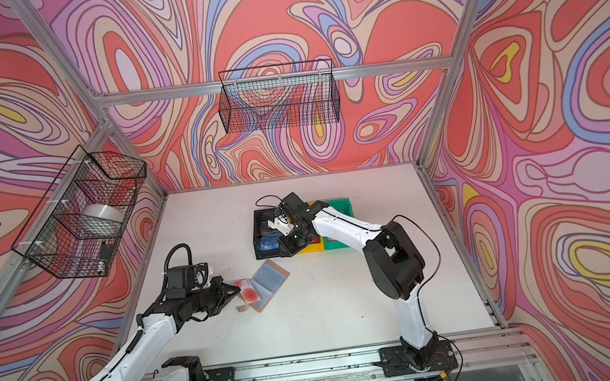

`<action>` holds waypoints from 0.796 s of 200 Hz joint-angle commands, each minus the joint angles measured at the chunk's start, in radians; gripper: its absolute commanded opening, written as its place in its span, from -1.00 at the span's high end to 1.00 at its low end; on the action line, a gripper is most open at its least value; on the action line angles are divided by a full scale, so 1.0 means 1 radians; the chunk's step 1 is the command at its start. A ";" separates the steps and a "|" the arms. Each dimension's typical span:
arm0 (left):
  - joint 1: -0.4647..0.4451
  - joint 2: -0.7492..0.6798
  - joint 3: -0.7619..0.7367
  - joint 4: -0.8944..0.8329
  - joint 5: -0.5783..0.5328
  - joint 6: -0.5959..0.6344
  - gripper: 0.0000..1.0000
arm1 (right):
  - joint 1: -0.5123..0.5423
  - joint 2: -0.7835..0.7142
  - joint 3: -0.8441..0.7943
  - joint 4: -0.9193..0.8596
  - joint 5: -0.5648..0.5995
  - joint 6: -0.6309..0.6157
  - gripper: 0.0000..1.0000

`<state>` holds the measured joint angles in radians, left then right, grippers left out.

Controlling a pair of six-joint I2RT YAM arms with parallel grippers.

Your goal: Take the credit cards out of the card holder

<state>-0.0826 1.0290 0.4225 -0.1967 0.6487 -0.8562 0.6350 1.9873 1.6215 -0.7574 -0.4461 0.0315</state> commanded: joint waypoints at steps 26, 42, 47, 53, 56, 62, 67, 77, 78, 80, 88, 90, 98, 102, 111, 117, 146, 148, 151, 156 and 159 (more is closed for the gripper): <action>-0.114 0.111 -0.018 0.525 0.082 -0.140 1.00 | -0.100 0.053 0.011 -0.031 -0.345 -0.001 0.30; -0.142 0.154 -0.012 0.607 0.092 -0.146 1.00 | -0.111 0.080 -0.004 -0.006 -0.431 0.009 0.29; -0.147 0.167 -0.013 0.630 0.094 -0.147 1.00 | -0.112 0.091 -0.007 0.000 -0.459 0.011 0.28; -0.155 0.183 -0.012 0.654 0.098 -0.148 1.00 | -0.113 0.104 -0.008 0.003 -0.491 0.012 0.27; -0.158 0.191 -0.012 0.664 0.100 -0.150 1.00 | -0.112 0.109 -0.010 0.004 -0.503 0.011 0.26; -0.162 0.207 -0.012 0.689 0.104 -0.158 1.00 | -0.112 0.119 -0.013 0.013 -0.535 0.017 0.24; -0.166 0.220 -0.014 0.712 0.111 -0.164 1.00 | -0.112 0.126 -0.019 0.025 -0.555 0.023 0.22; -0.173 0.245 -0.020 0.767 0.118 -0.186 1.00 | -0.112 0.134 -0.031 0.047 -0.576 0.035 0.21; -0.173 0.247 -0.021 0.772 0.120 -0.187 1.00 | -0.111 0.134 -0.033 0.049 -0.576 0.036 0.21; -0.175 0.251 -0.023 0.785 0.121 -0.192 1.00 | -0.112 0.134 -0.035 0.055 -0.579 0.038 0.21; -0.177 0.266 -0.025 0.822 0.122 -0.204 1.00 | -0.112 0.136 -0.050 0.078 -0.590 0.047 0.21; -0.178 0.269 -0.025 0.830 0.122 -0.206 1.00 | -0.112 0.135 -0.052 0.080 -0.592 0.048 0.21; -0.180 0.280 -0.026 0.847 0.122 -0.212 1.00 | -0.112 0.135 -0.061 0.093 -0.601 0.052 0.21; -0.181 0.283 -0.028 0.851 0.119 -0.214 1.00 | -0.112 0.134 -0.065 0.097 -0.605 0.055 0.21; -0.184 0.290 -0.025 0.853 0.116 -0.212 1.00 | -0.111 0.136 -0.070 0.103 -0.616 0.056 0.21; -0.185 0.294 -0.024 0.852 0.113 -0.212 1.00 | -0.112 0.136 -0.074 0.108 -0.623 0.057 0.21; -0.193 0.317 -0.018 0.859 0.105 -0.211 1.00 | -0.110 0.131 -0.099 0.140 -0.652 0.069 0.22; -0.193 0.318 -0.018 0.857 0.105 -0.210 1.00 | -0.110 0.130 -0.101 0.143 -0.655 0.069 0.23; -0.194 0.322 -0.018 0.853 0.102 -0.209 1.00 | -0.110 0.128 -0.103 0.147 -0.659 0.071 0.24; -0.195 0.327 -0.016 0.846 0.100 -0.206 1.00 | -0.110 0.125 -0.108 0.157 -0.668 0.073 0.28; -0.195 0.330 -0.014 0.841 0.097 -0.205 1.00 | -0.110 0.122 -0.110 0.162 -0.674 0.075 0.31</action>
<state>-0.2691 1.3373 0.4072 0.6025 0.7517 -1.0523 0.5228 2.1174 1.5379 -0.6498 -1.0538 0.0917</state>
